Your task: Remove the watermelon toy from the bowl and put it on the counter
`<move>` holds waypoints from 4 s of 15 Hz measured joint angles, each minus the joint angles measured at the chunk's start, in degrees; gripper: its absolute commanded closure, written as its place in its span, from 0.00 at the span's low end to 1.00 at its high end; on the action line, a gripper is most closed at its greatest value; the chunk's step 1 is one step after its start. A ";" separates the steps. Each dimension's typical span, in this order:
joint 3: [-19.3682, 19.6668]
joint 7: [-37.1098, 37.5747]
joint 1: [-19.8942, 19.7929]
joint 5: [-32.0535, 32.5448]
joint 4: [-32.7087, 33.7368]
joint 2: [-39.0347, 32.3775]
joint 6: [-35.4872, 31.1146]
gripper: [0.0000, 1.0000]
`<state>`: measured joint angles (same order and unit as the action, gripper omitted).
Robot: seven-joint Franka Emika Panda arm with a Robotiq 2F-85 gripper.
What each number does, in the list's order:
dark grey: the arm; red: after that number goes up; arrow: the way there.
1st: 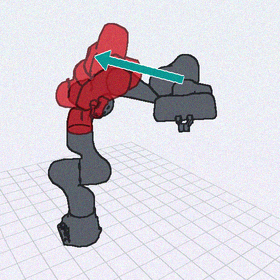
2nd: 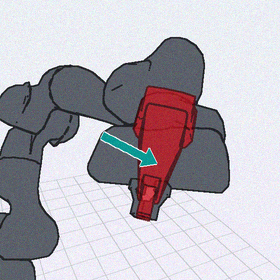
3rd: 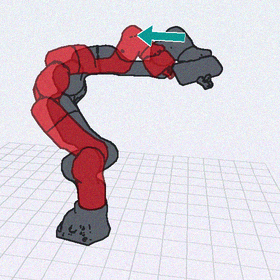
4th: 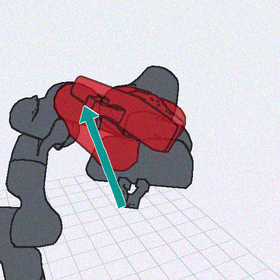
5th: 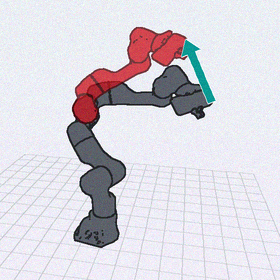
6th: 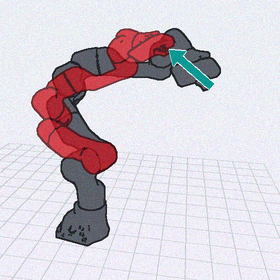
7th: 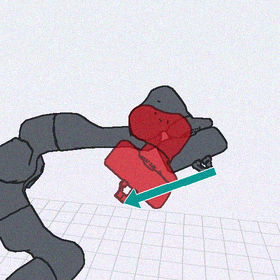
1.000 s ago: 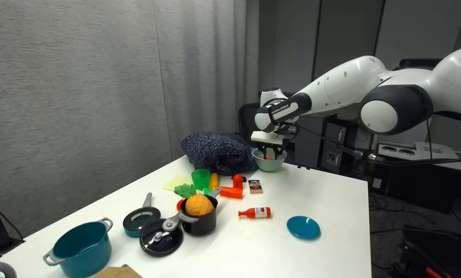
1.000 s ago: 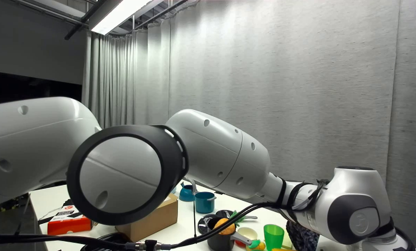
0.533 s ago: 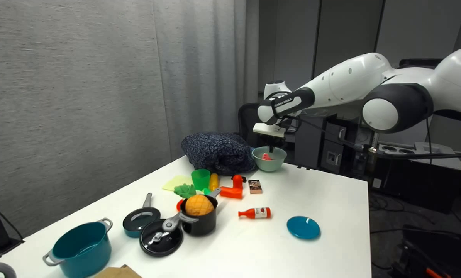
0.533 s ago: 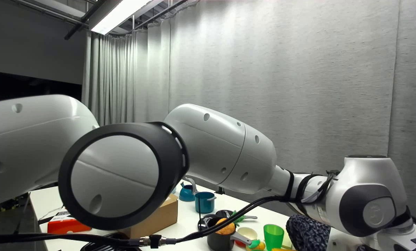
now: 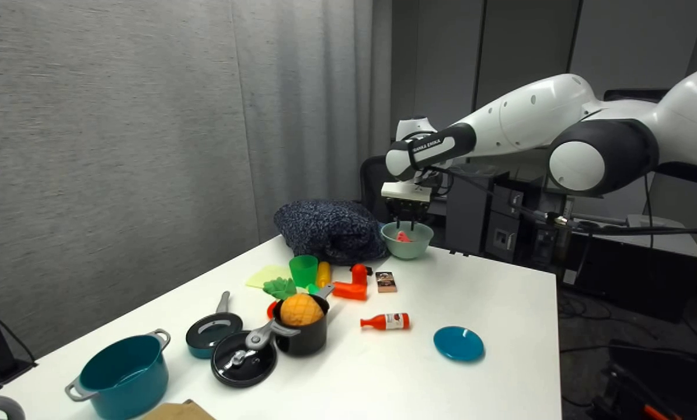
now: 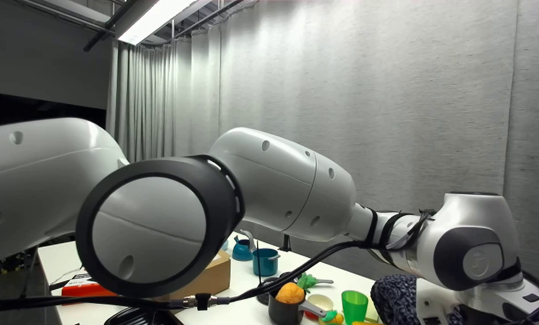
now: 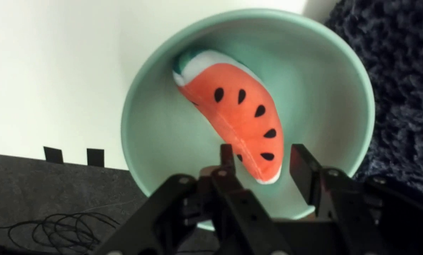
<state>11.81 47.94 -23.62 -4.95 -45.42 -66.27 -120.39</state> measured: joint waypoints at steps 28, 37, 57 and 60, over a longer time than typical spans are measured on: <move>0.71 4.63 -1.13 0.34 2.59 -5.20 2.04 0.81; -0.75 4.78 0.35 0.23 5.67 -4.54 1.98 0.99; -12.90 -13.09 3.19 -0.23 2.90 3.12 11.60 0.99; -13.21 -14.68 4.57 0.08 -0.33 4.26 16.69 0.99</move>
<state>-1.40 33.26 -19.06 -4.87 -45.76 -62.01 -103.70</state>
